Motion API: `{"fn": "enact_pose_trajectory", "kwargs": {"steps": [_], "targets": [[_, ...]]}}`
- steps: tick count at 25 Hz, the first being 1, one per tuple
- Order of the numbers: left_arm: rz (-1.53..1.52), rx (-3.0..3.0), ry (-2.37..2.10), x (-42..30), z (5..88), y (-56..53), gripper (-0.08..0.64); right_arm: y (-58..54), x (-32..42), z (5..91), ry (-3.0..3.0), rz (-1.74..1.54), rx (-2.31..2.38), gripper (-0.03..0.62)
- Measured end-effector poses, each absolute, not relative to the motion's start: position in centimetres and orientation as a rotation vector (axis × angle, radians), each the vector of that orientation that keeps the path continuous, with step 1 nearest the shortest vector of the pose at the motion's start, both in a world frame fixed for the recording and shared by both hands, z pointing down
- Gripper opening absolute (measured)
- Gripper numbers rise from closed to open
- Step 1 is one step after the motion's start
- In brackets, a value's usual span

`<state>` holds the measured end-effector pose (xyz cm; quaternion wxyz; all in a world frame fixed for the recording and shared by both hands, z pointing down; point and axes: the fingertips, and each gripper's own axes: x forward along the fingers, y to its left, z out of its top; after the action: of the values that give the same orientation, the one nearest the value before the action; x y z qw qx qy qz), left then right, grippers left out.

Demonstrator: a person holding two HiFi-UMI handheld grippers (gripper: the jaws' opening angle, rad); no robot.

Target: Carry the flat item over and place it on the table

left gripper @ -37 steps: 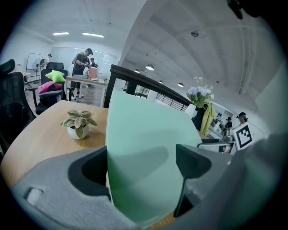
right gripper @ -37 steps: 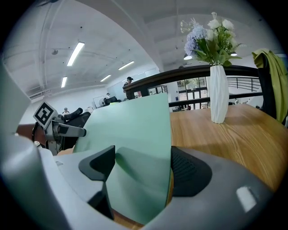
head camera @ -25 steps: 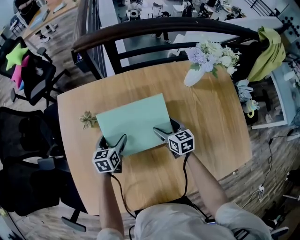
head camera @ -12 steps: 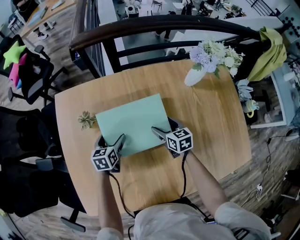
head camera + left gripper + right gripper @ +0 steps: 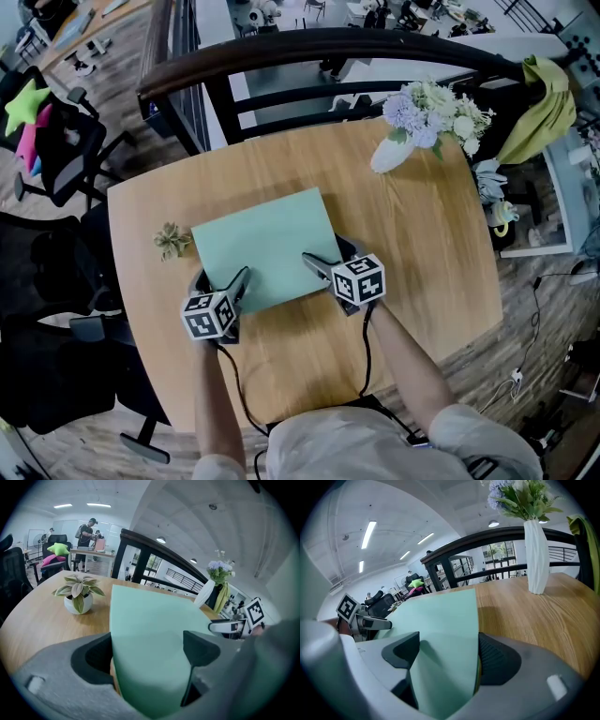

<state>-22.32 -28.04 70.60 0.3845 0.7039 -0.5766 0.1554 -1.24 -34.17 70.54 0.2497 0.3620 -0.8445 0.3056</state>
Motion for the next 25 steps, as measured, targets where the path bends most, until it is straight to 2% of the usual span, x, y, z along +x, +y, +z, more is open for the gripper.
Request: {"fn": "enact_pose_trajectory", "kwargs": {"steps": [25], "targets": [[0.417,1.764,-1.445,-22.5,71.8,-28.6,0.477,-34.6,-1.4,71.6,-2.240,0.882,0.993,0.406]]}}
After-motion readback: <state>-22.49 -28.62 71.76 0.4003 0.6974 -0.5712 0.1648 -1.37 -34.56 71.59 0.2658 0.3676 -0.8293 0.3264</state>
